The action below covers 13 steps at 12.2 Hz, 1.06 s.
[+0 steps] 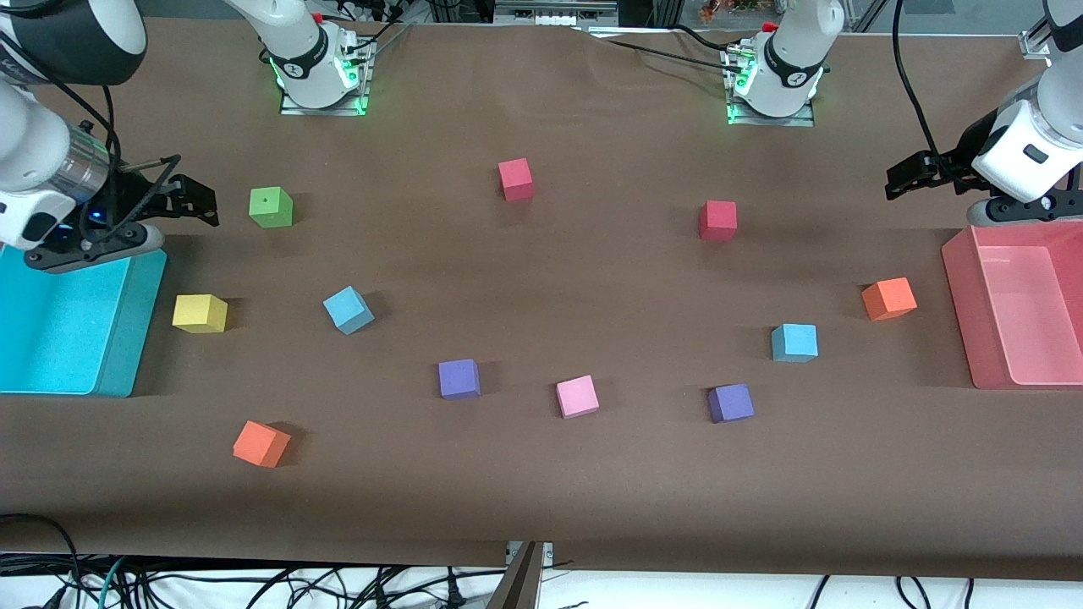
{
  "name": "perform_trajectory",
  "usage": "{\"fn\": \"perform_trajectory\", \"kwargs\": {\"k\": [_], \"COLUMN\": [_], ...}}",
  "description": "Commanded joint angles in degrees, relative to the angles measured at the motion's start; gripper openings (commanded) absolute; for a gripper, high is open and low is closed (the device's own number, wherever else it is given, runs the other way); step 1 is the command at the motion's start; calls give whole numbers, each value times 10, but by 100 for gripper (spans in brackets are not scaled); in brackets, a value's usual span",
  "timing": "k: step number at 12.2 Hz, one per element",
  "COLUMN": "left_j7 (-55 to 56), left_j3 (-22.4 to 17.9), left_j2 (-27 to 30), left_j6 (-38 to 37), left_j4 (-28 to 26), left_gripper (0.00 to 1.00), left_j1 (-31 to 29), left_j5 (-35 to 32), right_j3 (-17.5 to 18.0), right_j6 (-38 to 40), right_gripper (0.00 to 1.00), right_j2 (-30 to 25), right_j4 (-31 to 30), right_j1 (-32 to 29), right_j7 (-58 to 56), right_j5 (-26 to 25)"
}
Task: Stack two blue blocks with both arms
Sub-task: 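Reach the right gripper down to the light blue cube and grasp it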
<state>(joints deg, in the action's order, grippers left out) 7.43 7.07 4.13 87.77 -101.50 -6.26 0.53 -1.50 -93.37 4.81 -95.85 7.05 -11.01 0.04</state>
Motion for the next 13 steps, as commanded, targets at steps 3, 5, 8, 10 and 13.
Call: {"fn": "perform_trajectory", "kwargs": {"k": [3,5,8,10,13], "left_j7": [-6,-6,-6,-5,-6], "left_j3": [2,2,2,2,2], "left_j2": [6,6,6,7,6], "left_j6": [-5,-5,-5,-5,-5], "left_j4": [-2,-2,-1,1,-1], "left_gripper": [100,100,100,100,100], "left_j1": [-7,-8,-7,-6,-6], "left_j5": [11,11,11,12,11], "right_j3": [0,0,0,-1,-1], "right_j6": [-15,-75,-192,-287,-361], "right_gripper": [100,100,100,100,100], "right_j2": [69,85,87,88,121], "right_j4": [7,-16,-108,-178,-210], "right_j1": [49,70,84,83,83], "right_j7": [-26,-29,-64,-124,-131], "right_j5": [2,3,2,3,4]}}
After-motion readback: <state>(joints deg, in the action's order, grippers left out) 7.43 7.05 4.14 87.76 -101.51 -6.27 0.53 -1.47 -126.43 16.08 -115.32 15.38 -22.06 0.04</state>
